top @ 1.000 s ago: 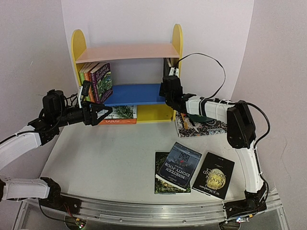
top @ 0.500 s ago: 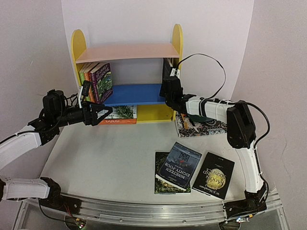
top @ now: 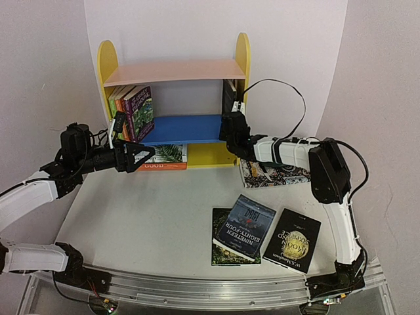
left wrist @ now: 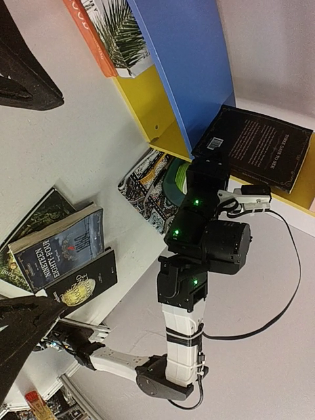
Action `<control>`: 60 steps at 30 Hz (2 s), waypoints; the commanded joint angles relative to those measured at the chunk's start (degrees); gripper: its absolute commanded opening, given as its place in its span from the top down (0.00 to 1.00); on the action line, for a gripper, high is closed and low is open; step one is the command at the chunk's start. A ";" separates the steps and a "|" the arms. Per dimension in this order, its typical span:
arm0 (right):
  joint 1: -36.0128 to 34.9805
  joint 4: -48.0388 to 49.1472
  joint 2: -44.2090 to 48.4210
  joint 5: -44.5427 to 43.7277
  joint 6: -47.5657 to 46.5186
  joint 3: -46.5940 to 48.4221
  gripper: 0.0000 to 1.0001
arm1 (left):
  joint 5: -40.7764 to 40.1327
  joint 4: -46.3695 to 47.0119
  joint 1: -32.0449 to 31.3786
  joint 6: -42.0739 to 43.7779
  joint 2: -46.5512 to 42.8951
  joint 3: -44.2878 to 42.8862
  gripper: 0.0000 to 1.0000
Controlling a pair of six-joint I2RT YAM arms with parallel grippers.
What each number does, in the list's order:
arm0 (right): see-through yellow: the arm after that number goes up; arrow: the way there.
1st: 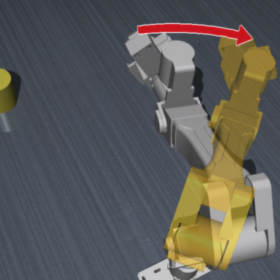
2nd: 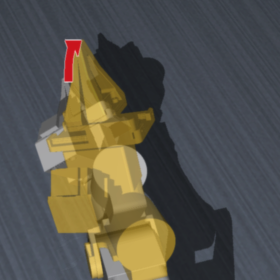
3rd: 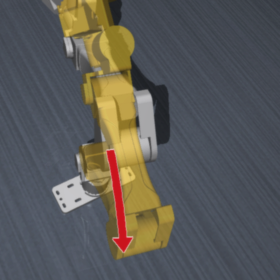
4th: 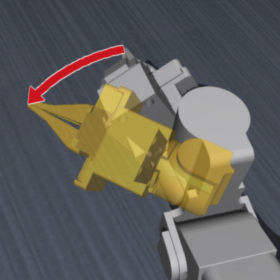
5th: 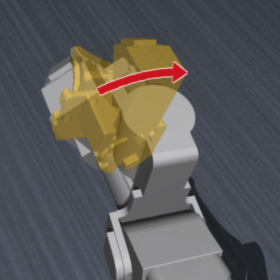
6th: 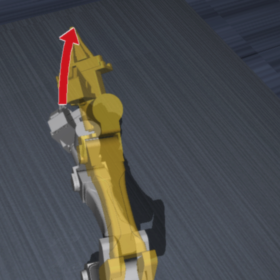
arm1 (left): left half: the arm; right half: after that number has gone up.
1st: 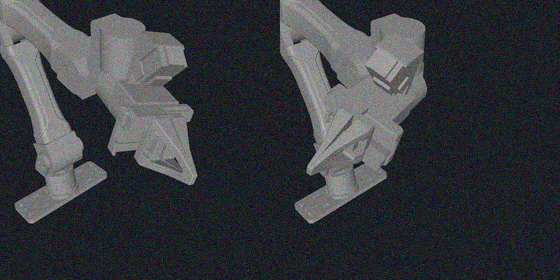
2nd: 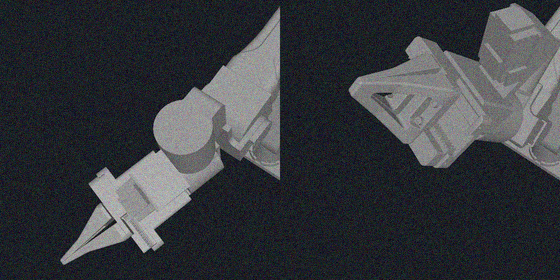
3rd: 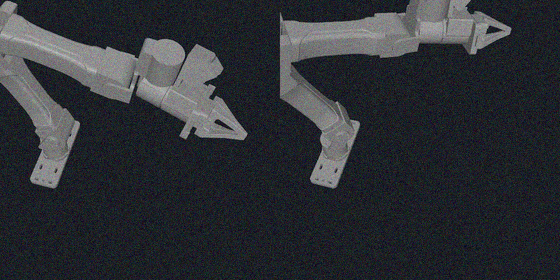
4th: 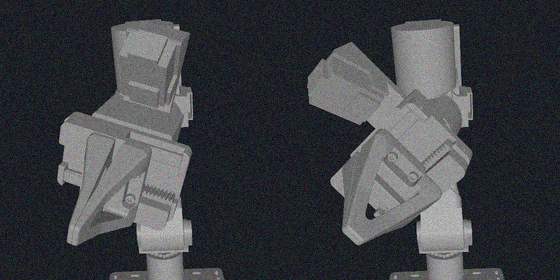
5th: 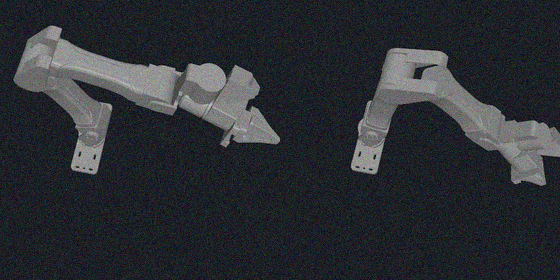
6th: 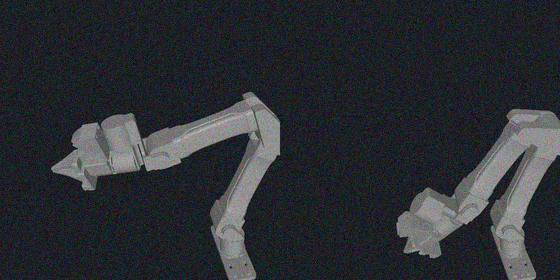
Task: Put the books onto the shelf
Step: Place the book on the shelf.
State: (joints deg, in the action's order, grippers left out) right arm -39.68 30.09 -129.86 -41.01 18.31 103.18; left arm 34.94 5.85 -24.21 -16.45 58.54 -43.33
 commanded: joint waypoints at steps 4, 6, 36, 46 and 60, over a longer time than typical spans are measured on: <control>-0.11 3.34 5.27 -1.78 -1.05 -0.92 0.57 | 1.29 1.40 0.04 0.28 0.40 -1.54 0.00; -0.20 3.48 5.40 -2.17 -1.42 -1.00 0.56 | 1.36 1.42 -0.01 0.32 0.49 -1.58 0.00; -2.82 4.72 14.34 -6.10 -3.02 -12.81 0.38 | 1.71 1.37 0.04 -0.07 1.84 -1.67 0.00; -6.01 -5.21 29.40 -2.08 1.90 -29.90 0.30 | -1.15 0.96 0.03 -4.21 4.87 -0.29 0.00; -5.95 -47.46 44.56 20.42 17.33 -38.93 0.02 | -9.53 -1.90 0.47 -17.54 3.50 4.64 0.00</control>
State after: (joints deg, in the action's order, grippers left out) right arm -45.67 -4.64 -89.47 -31.27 34.15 66.35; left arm 29.43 3.40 -24.03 -30.13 65.25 -40.51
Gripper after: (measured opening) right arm 0.980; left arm 0.996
